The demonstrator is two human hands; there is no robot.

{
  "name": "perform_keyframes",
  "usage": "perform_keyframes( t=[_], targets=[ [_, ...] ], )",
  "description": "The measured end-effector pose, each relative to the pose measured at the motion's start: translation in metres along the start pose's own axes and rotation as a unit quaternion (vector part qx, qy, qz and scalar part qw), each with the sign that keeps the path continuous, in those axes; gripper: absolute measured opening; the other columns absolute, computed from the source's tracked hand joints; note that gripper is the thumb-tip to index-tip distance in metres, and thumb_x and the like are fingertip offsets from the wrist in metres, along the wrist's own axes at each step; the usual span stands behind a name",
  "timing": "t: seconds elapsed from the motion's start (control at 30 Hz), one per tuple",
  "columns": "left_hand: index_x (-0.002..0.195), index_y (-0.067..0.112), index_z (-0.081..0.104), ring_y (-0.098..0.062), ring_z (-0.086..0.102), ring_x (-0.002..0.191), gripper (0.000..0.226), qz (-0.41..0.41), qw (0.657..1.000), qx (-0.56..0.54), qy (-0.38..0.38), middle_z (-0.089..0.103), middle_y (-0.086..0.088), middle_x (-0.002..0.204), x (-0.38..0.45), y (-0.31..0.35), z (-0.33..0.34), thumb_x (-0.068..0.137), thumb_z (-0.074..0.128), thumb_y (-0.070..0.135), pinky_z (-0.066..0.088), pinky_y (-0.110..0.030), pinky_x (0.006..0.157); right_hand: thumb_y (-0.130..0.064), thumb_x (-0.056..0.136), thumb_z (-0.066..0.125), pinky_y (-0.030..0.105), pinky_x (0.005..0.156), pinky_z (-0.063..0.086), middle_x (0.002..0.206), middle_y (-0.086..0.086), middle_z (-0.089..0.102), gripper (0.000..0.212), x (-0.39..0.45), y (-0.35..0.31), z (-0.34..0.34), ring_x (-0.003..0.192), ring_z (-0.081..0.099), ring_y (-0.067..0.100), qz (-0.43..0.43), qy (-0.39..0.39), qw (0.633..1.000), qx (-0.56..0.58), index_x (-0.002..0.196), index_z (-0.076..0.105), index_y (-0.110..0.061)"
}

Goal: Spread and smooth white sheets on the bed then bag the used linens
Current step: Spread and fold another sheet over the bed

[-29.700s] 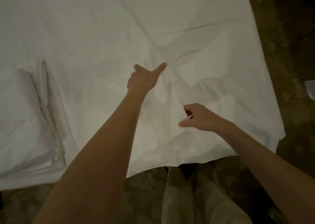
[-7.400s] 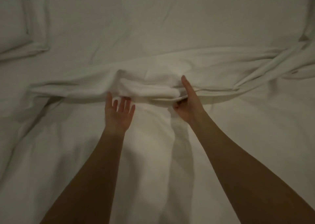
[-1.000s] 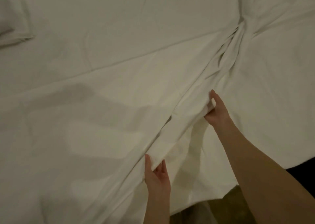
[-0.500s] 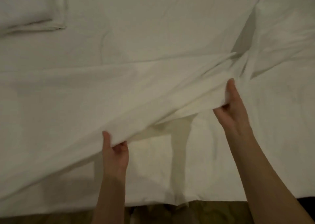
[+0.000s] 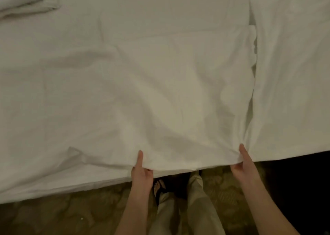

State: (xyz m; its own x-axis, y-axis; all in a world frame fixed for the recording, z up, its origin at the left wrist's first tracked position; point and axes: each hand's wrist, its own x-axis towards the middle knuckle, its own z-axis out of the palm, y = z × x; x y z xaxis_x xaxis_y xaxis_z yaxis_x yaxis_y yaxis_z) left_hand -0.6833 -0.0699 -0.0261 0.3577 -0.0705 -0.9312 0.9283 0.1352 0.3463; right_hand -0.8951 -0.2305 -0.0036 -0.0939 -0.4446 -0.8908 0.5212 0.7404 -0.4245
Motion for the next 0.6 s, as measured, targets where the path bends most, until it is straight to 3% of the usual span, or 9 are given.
perform_keyframes(
  t=[0.07,0.17,0.27,0.33,0.47,0.6],
  targets=[
    [0.118,0.002,0.063,-0.025,0.064,0.108,0.037,-0.011,1.0,0.011,-0.008,0.067,-0.013,0.119,0.0,-0.009,0.001,0.086,0.071,0.019,0.054,-0.034,0.084,-0.02,0.091,0.064,0.032,0.072,0.059,0.099,0.005,0.073,0.019,0.005,0.004,0.005,0.087,0.07,0.018,-0.009,0.021,1.0,-0.018,0.109,0.064,-0.013],
    [0.119,0.003,0.062,-0.021,0.066,0.105,0.04,0.022,1.0,0.01,-0.015,0.069,-0.01,0.115,-0.01,-0.009,0.0,0.083,0.074,0.017,0.055,-0.032,0.089,-0.023,0.087,0.07,0.039,0.095,0.052,0.114,0.006,0.066,0.028,0.004,-0.001,0.003,0.101,0.063,0.02,-0.039,0.032,0.999,-0.017,0.112,0.063,-0.014],
    [0.117,0.004,0.062,-0.02,0.066,0.105,0.035,0.023,0.999,0.016,-0.034,0.069,-0.011,0.114,-0.015,-0.007,-0.017,0.085,0.071,0.014,0.056,-0.028,0.086,-0.028,0.088,0.07,0.038,0.096,0.051,0.11,0.002,0.067,0.019,0.004,-0.012,-0.013,0.101,0.063,0.019,-0.067,0.048,0.996,-0.017,0.103,0.063,-0.019],
    [0.125,0.002,0.058,-0.024,0.065,0.109,0.042,0.007,0.999,0.04,-0.028,0.067,-0.014,0.119,-0.013,-0.014,-0.032,0.086,0.07,0.01,0.059,-0.031,0.08,-0.03,0.087,0.071,0.041,0.094,0.053,0.111,0.003,0.068,0.027,0.008,-0.01,-0.024,0.101,0.065,0.02,-0.069,0.069,0.995,-0.016,0.11,0.064,-0.017],
    [0.118,0.004,0.06,-0.023,0.064,0.104,0.029,-0.019,1.0,0.001,0.007,0.065,-0.016,0.121,0.003,-0.014,-0.045,0.091,0.065,0.013,0.06,-0.032,0.075,-0.023,0.087,0.071,0.033,0.077,0.058,0.116,0.006,0.065,0.016,0.021,0.016,-0.025,0.093,0.065,0.017,-0.046,0.109,0.993,-0.015,0.097,0.062,-0.014],
    [0.112,0.01,0.062,-0.02,0.065,0.101,0.025,0.019,0.997,-0.08,0.012,0.066,-0.01,0.119,0.018,0.015,-0.048,0.092,0.065,0.023,0.054,-0.031,0.085,-0.019,0.082,0.076,0.044,0.091,0.054,0.115,0.009,0.066,0.037,0.022,0.053,-0.007,0.102,0.065,0.024,0.008,0.065,0.997,-0.049,0.115,0.062,-0.009]
  ],
)
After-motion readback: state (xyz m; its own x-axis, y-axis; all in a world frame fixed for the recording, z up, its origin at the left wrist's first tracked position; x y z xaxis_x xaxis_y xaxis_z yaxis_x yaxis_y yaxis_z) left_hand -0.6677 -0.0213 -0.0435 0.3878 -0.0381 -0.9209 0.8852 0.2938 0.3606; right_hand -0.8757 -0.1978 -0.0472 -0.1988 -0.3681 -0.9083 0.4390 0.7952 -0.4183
